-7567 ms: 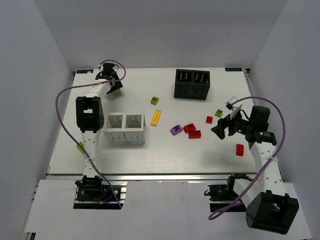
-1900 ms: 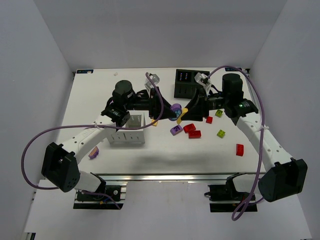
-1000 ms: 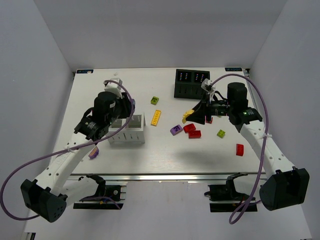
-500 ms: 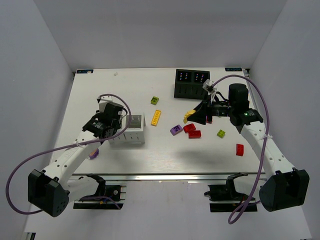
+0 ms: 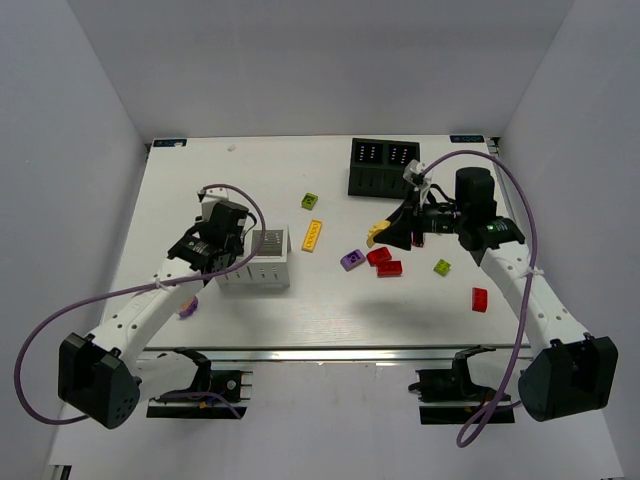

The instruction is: Sort the legos into containers by color

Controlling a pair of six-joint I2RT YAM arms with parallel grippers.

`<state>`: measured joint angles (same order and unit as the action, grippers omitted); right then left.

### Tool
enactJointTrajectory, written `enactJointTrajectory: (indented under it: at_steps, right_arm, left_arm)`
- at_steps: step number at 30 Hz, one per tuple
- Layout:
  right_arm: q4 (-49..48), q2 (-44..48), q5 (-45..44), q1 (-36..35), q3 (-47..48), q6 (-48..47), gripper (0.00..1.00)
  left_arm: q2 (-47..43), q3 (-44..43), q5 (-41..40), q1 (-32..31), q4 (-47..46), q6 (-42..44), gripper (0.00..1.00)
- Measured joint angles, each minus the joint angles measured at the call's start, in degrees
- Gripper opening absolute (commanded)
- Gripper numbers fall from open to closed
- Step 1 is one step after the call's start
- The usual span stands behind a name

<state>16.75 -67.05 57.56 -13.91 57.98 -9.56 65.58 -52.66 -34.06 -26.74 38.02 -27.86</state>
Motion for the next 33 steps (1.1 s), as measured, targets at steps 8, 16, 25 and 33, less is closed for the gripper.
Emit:
enactJointTrajectory:
  at_steps: [8,16,25,33]
  right_arm:
    - [3.6,-4.2,-0.2,-3.6,3.0,-4.0,0.00]
    - [6.0,-8.2,-3.1,-9.7,7.2,-8.2,0.00]
    - [6.6,-23.0,-10.1,-25.4,20.8,-16.2,0.00]
    - [3.3,-36.2,-16.3,-33.1,33.7,-14.3,0.00]
  left_arm:
    - [0.3,-0.3,0.4,0.0,-1.2,0.8,0.82]
    - [-2.7,-0.3,2.4,0.0,-2.2,2.1,0.10]
    - [-31.8,9.1,15.0,0.0,-15.6,9.6,0.69]
    - [-45.9,16.4,16.5,-0.2,-16.3,10.4,0.82]
